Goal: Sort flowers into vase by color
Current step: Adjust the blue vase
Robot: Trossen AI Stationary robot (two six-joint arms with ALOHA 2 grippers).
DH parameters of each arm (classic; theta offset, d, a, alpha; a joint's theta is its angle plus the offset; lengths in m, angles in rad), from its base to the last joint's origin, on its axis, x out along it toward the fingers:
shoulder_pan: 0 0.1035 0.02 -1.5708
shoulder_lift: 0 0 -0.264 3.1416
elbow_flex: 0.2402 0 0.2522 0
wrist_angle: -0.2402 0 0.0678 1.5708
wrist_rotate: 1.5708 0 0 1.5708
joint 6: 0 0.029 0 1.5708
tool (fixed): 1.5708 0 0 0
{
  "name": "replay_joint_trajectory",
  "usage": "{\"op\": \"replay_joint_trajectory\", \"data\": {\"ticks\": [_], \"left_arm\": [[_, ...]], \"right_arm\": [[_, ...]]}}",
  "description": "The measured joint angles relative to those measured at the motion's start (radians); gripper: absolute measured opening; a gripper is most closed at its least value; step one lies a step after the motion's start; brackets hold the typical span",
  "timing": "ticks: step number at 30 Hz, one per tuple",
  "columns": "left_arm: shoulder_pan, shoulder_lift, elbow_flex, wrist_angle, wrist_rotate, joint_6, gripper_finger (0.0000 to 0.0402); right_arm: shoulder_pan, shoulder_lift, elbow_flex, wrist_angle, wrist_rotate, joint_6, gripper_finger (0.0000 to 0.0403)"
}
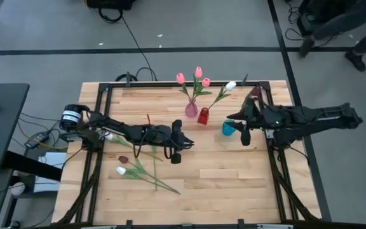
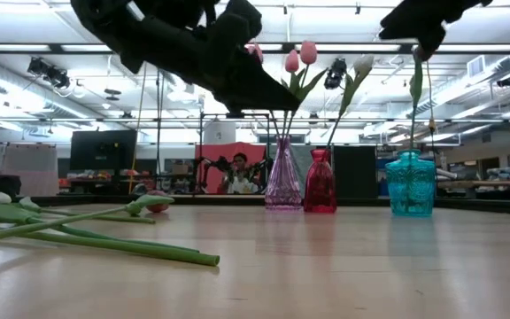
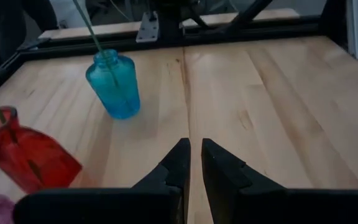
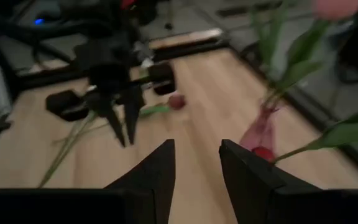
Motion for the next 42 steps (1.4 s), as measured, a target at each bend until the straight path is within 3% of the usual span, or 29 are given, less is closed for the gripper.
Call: {"op": "replay_joint_trajectory", "data": {"ticks": [3,10,17,21,26,34,39,42], "left_arm": [[-0.005,-0.017,0.000,-0.019,-0.009,0.001,0.0043],[-0.012,-0.025,0.000,-0.061,-0.011,0.001,0.0043],[-0.012,-0.025,0.000,-0.069,-0.011,0.001,0.0043],[-0.012,-0.024,0.000,-0.073,0.019,0.022,0.0043],[-0.020,0.018,0.000,-0.063,0.082,0.029,0.0043],[-0.020,0.056,-0.008,-0.058,0.101,0.081,0.0043],[-0.019,0.056,-0.147,0.223,0.135,0.062,0.0043],[-0.014,0.056,-0.237,0.363,0.089,0.042,0.0043]], "right_arm": [[0.079,-0.010,0.001,-0.018,0.101,0.054,0.0132],[0.208,0.082,0.001,-0.124,0.065,0.250,0.0128],[0.231,0.249,-0.011,-0.371,0.029,0.604,0.0128],[0.232,0.318,-0.081,-0.396,0.041,0.734,0.0133],[0.232,0.372,-0.166,-0.368,0.050,0.775,0.0170],[0.249,0.382,-0.283,-0.279,0.195,0.900,0.0273],[0.249,0.383,-0.372,-0.089,0.272,0.883,0.0315],[0.240,0.383,-0.422,0.010,0.312,0.859,0.0319]]}}
